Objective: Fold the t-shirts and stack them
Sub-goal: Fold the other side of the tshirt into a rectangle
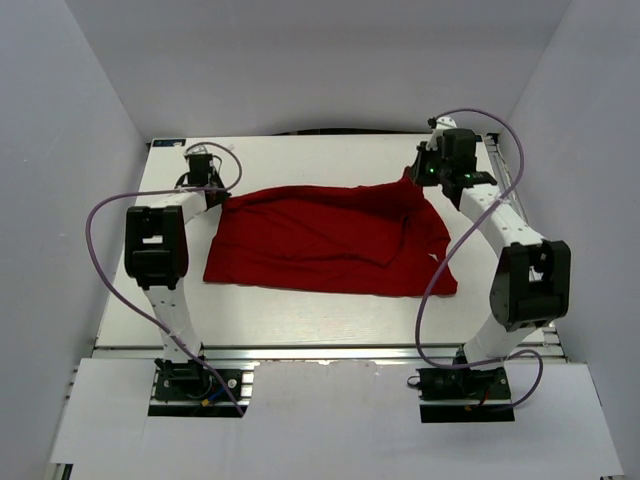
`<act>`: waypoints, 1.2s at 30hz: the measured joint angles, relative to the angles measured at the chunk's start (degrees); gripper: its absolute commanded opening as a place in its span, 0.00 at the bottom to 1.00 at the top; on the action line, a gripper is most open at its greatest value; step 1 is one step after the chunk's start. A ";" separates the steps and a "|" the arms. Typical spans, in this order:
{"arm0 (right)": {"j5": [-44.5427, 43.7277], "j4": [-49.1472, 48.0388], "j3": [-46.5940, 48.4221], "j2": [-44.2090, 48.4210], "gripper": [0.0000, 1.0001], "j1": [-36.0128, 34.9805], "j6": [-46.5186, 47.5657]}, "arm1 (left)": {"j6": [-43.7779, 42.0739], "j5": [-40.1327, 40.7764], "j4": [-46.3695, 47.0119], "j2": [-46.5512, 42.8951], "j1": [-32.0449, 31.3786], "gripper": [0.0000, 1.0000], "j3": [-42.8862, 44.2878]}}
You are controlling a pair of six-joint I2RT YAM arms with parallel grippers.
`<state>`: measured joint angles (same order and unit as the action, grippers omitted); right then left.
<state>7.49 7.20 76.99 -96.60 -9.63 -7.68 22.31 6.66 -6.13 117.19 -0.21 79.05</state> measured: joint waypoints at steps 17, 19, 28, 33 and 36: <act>-2.93 0.68 -16.55 12.68 0.00 -0.04 0.31 | -0.46 0.92 1.09 -12.24 3.08 0.00 -10.49; -3.04 0.74 -18.49 14.10 0.00 -0.07 0.20 | -0.48 0.81 1.51 -13.22 3.10 0.00 -11.65; -4.79 0.52 -25.66 19.19 0.00 -0.15 0.07 | -0.87 -1.70 1.86 -13.75 3.10 0.00 -14.29; -5.55 0.37 -28.50 21.51 0.00 -0.15 -0.92 | -0.87 -2.47 1.84 -14.64 3.10 0.00 -17.09; -5.92 0.37 -30.40 22.73 0.00 -0.15 -1.42 | -0.90 -2.71 1.77 -15.43 3.10 0.00 -18.56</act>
<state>1.56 7.57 46.59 -73.87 -9.78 -9.10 21.41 3.95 -4.36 101.75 2.90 60.49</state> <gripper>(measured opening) 0.012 0.009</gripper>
